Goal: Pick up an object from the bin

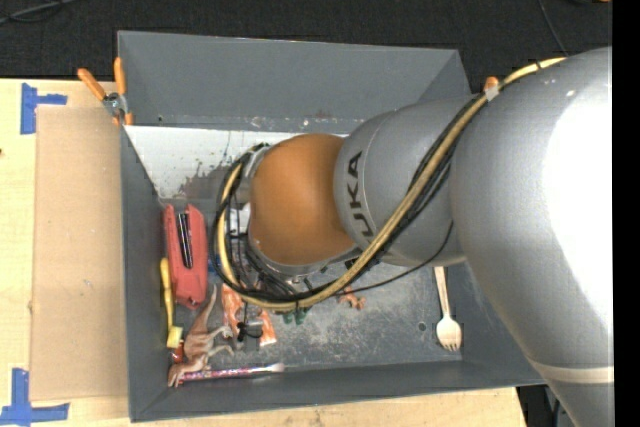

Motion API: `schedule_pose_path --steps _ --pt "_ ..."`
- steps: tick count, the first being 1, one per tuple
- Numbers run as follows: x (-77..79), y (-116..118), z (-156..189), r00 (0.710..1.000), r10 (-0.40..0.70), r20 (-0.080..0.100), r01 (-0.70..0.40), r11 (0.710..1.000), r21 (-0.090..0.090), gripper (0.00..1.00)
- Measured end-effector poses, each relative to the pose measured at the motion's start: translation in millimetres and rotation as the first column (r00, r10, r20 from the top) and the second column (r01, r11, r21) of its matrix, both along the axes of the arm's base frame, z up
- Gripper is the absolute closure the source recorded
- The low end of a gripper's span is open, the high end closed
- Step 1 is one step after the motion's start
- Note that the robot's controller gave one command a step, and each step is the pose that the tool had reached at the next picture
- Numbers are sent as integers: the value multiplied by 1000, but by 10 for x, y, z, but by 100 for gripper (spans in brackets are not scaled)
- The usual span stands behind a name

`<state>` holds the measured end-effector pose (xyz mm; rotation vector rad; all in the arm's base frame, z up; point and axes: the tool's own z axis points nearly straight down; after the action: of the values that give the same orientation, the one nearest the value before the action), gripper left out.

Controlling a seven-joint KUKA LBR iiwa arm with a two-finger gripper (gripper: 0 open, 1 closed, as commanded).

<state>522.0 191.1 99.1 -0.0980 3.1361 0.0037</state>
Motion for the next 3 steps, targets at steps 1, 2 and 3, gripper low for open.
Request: schedule_pose_path --steps 1,2,3 --pt "-340 -68 -308 994 -107 -11 107 994 -5 100" --pt "-340 -68 -308 994 -108 -11 107 994 -5 100" --pt "-439 -580 -300 971 239 -11 -239 971 0 100"
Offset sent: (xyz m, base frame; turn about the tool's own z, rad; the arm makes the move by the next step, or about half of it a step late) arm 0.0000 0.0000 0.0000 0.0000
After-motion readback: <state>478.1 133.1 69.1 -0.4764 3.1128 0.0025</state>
